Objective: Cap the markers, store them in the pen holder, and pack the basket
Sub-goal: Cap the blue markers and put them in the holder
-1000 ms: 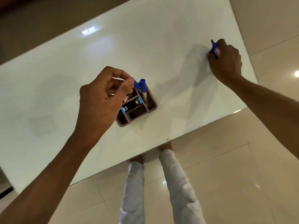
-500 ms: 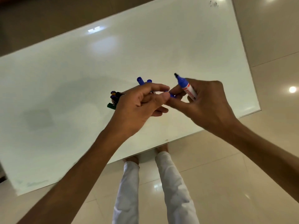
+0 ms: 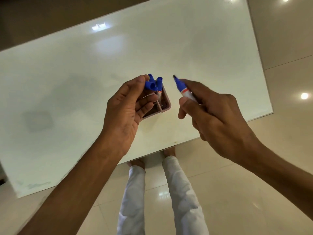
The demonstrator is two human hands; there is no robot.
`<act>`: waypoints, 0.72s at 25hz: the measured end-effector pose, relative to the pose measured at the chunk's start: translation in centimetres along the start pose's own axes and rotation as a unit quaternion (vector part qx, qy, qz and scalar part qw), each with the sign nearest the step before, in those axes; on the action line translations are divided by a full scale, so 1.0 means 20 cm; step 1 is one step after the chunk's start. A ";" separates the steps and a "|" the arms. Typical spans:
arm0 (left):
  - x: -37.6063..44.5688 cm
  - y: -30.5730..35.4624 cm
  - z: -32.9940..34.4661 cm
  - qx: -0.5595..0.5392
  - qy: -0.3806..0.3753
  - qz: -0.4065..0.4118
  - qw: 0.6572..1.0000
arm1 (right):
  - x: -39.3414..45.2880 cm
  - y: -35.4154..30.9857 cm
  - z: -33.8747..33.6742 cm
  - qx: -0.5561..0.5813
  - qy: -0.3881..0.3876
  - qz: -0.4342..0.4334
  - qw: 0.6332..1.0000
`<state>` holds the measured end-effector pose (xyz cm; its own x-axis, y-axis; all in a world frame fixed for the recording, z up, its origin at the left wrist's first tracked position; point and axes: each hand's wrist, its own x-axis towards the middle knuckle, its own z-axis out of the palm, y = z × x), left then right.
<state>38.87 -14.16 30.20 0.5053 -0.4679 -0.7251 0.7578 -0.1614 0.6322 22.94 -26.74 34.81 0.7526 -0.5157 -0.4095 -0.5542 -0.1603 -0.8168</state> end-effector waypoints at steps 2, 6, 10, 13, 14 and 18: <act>-0.02 0.00 -0.02 0.000 0.006 0.000 1.000 | -0.04 -0.02 0.02 -0.063 -0.006 -0.021 0.998; -0.05 0.00 -0.04 0.030 -0.014 0.011 0.999 | -0.08 -0.04 0.06 -0.052 0.026 -0.022 0.998; -0.08 -0.03 -0.04 0.029 0.001 0.018 0.999 | -0.08 -0.03 0.10 -0.066 0.049 -0.029 0.996; -0.10 -0.05 -0.05 0.044 -0.017 0.028 0.999 | -0.07 -0.02 0.13 -0.081 0.051 -0.017 0.995; -0.12 -0.07 -0.05 0.055 -0.021 0.034 0.998 | -0.07 -0.02 0.13 -0.078 0.053 -0.013 0.995; -0.17 -0.14 -0.05 0.084 0.016 0.063 0.994 | -0.10 0.01 0.20 -0.070 0.070 0.008 0.995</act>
<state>35.42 -11.21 30.52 0.6071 -0.4666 -0.6432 0.6088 -0.2471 0.7538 22.88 -22.36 33.83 0.6919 -0.6300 -0.3526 -0.6170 -0.2625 -0.7419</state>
